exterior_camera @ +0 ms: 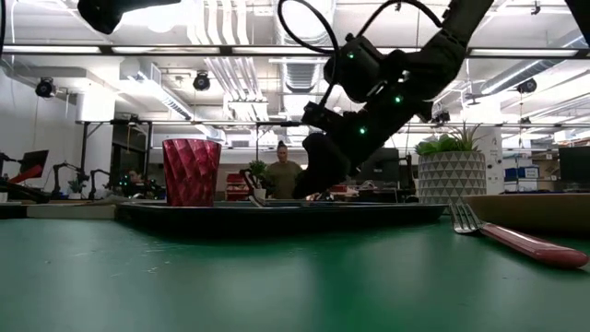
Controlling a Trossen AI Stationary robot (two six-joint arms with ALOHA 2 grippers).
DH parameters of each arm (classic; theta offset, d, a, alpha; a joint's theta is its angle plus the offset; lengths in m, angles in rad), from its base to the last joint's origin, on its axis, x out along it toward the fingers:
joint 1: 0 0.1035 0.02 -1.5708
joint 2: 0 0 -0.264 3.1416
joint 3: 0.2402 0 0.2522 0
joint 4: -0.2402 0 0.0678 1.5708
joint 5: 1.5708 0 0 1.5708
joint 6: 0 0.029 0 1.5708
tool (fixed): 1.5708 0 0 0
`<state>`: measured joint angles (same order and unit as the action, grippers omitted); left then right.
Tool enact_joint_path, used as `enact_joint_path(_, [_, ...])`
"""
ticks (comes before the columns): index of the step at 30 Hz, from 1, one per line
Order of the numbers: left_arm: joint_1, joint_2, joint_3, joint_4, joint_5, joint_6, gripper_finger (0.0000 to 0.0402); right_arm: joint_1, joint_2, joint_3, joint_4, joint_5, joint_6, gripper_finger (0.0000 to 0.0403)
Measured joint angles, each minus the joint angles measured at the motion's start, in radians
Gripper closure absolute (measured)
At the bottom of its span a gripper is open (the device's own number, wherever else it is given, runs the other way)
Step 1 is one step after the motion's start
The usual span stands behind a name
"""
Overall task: Pick and place plate/cup/fork/spoon on tray
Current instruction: Put the blue spoon on the black serving tray to the bottom right of the red glass
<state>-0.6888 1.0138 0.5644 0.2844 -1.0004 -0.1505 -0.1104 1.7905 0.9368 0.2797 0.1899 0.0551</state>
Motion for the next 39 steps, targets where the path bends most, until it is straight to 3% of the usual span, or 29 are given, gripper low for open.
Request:
enact_joint_path(13, [0.001,0.000,0.000,0.004,0.000,0.001,0.0302,0.001,0.110,0.010,0.101,-0.004,0.000,0.0287])
enact_joint_path(22, [0.001,-0.001,0.000,0.005,0.000,0.000,0.0302,0.000,0.110,0.023,0.091,-0.003,0.038,0.0387])
enact_joint_path(27, [0.001,-0.001,0.000,0.005,0.000,0.000,0.0302,-0.002,0.090,0.022,0.088,0.011,0.095,0.0390])
enact_joint_path(32, [0.001,-0.001,-0.001,0.007,0.000,0.000,0.0302,-0.034,0.062,0.024,0.088,0.126,0.280,0.0391])
enact_joint_path(39, [0.001,-0.001,-0.002,0.030,-0.001,0.030,0.0302,-0.010,0.076,0.023,0.121,0.131,0.375,0.0391])
